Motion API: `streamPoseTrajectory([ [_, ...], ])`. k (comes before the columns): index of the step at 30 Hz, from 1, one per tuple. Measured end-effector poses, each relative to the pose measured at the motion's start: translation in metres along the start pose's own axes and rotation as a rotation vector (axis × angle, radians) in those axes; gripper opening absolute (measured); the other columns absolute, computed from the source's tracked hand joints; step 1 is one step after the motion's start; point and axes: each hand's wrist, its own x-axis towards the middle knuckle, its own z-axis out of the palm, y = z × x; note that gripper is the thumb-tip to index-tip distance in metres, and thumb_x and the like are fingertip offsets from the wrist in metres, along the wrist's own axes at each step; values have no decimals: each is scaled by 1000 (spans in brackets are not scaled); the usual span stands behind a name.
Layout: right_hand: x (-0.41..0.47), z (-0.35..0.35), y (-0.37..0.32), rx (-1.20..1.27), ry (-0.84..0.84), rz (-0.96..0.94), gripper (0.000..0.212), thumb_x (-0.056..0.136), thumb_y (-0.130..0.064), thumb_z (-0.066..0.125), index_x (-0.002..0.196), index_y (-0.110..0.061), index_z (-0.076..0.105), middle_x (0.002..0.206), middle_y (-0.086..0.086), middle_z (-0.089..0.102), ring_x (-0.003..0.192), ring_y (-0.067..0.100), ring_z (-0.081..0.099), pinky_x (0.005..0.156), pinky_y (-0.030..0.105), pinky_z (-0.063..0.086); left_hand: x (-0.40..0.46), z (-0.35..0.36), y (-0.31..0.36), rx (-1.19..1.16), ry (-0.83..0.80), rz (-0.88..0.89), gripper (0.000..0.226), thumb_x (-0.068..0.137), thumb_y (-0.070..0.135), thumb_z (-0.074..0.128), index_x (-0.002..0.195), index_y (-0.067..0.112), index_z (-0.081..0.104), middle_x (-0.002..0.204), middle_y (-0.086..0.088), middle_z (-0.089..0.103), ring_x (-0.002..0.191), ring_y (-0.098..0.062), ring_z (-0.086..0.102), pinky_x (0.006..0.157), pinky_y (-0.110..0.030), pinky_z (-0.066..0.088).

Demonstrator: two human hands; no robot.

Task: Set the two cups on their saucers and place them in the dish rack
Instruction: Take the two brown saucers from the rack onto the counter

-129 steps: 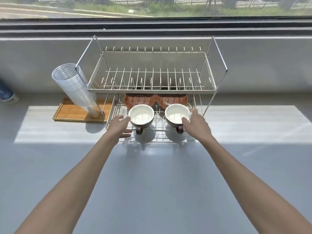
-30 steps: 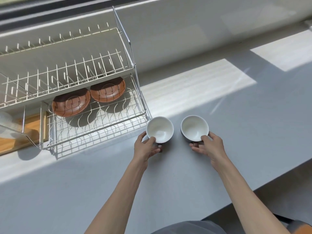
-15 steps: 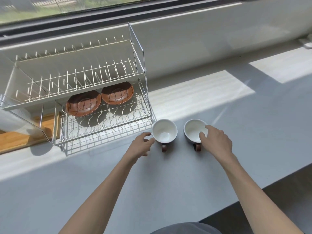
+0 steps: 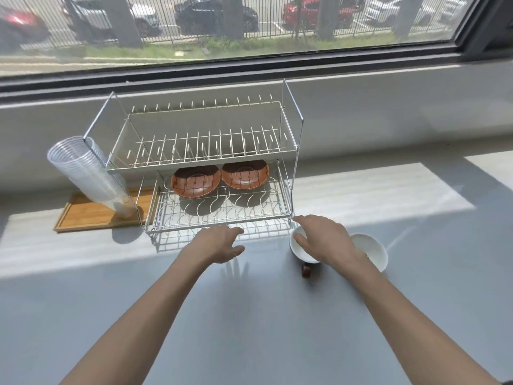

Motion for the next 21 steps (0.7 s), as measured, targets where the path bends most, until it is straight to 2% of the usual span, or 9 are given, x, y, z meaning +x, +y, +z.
streamPoseTrajectory([
  [2, 15, 6, -11, -36, 70, -98, 40, 95, -35, 46, 132, -21, 53, 131, 4, 59, 122, 28, 54, 97, 39, 46, -2, -4, -11, 53, 60, -26, 55, 101, 46, 43, 151, 27, 35, 149, -4, 49, 134, -28, 47, 105, -42, 40],
  [4, 29, 13, -22, -32, 130, -156, 42, 94, -33, 52, 133, -17, 54, 139, 12, 54, 130, 31, 48, 107, 44, 39, -3, -6, -21, 71, 147, -59, 54, 101, 46, 42, 150, 26, 38, 147, -5, 50, 135, -29, 45, 105, -44, 38],
  [7, 50, 23, -34, -40, 244, -218, 40, 86, -29, 67, 123, -13, 63, 135, 19, 57, 126, 35, 54, 103, 51, 44, 0, -5, -31, 29, 327, -102, 53, 100, 44, 42, 150, 26, 38, 151, -5, 47, 140, -28, 40, 109, -44, 34],
  [10, 69, 27, -46, -29, 269, -211, 43, 85, -31, 68, 125, -16, 60, 138, 19, 55, 129, 36, 51, 101, 52, 45, 11, -3, -34, -41, 462, -139, 53, 101, 43, 42, 151, 27, 36, 154, -4, 43, 144, -29, 34, 113, -46, 31],
  [15, 97, 34, -59, -2, 313, -180, 48, 88, -34, 66, 131, -17, 57, 143, 19, 50, 132, 35, 49, 104, 51, 44, 40, 6, -33, -97, 531, -201, 52, 98, 42, 51, 146, 23, 47, 154, -12, 45, 145, -36, 37, 114, -51, 32],
  [19, 122, 38, -62, 32, 344, -183, 48, 93, -36, 58, 137, -16, 53, 148, 19, 46, 138, 34, 42, 108, 50, 40, 65, 6, -25, -193, 501, -215, 56, 102, 46, 39, 155, 27, 31, 163, -9, 29, 152, -29, 22, 120, -47, 21],
  [21, 137, 37, -61, 53, 373, -142, 46, 93, -36, 53, 134, -14, 56, 137, 18, 55, 130, 36, 50, 107, 48, 41, 79, 4, -21, -219, 518, -226, 58, 103, 46, 33, 157, 27, 25, 165, -8, 25, 153, -26, 21, 121, -44, 20],
])
